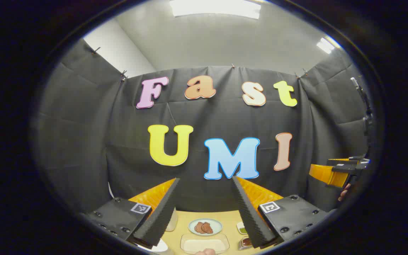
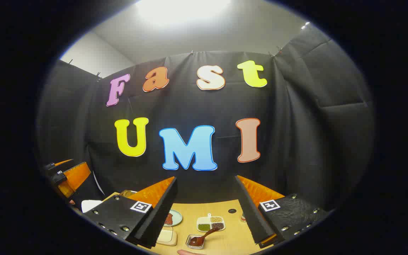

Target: Close the left gripper, press the button to open the rice cooker; take a wooden spoon from the chopstick holder with the right hand, scoop a spoonful of rice and pour it into the rice cooker, then put the wooden spoon back into the chopstick holder.

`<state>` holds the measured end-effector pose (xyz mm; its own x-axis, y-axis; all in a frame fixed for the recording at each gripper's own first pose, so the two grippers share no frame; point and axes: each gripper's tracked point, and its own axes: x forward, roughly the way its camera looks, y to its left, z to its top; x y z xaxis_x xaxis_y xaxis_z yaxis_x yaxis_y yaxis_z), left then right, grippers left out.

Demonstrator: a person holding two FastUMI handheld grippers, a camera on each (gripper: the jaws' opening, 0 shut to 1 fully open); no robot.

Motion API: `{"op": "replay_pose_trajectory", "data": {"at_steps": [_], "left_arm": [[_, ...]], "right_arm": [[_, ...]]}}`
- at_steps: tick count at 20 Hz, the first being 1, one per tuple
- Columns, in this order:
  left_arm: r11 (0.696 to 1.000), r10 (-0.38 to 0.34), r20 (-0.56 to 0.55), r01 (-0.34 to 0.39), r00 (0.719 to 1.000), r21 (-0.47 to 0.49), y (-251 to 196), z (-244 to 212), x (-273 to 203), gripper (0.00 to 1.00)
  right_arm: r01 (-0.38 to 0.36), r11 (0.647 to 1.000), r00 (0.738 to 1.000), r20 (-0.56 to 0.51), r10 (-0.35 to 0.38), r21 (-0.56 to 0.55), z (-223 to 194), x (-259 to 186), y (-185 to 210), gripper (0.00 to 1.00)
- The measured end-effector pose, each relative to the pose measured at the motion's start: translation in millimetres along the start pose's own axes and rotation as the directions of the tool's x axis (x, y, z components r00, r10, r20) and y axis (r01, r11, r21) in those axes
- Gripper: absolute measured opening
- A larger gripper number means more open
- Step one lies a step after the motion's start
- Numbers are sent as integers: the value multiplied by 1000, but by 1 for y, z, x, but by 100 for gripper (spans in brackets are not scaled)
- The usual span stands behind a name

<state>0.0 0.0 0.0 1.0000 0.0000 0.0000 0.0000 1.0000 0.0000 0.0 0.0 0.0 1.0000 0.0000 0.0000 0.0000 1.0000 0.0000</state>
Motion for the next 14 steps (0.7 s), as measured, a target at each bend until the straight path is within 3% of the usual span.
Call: {"op": "replay_pose_trajectory", "data": {"at_steps": [3, 14], "left_arm": [[1000, -27, -43, 26, 999, -16, -7, -17, -3, 98], [999, -28, -41, 29, 999, 34, -10, -18, -10, 98]], "right_arm": [[-8, 1000, 1000, 13, 8, -12, 2, -2, 8, 96], [-45, 999, 999, 12, 45, -31, -8, -8, 23, 96]]}}
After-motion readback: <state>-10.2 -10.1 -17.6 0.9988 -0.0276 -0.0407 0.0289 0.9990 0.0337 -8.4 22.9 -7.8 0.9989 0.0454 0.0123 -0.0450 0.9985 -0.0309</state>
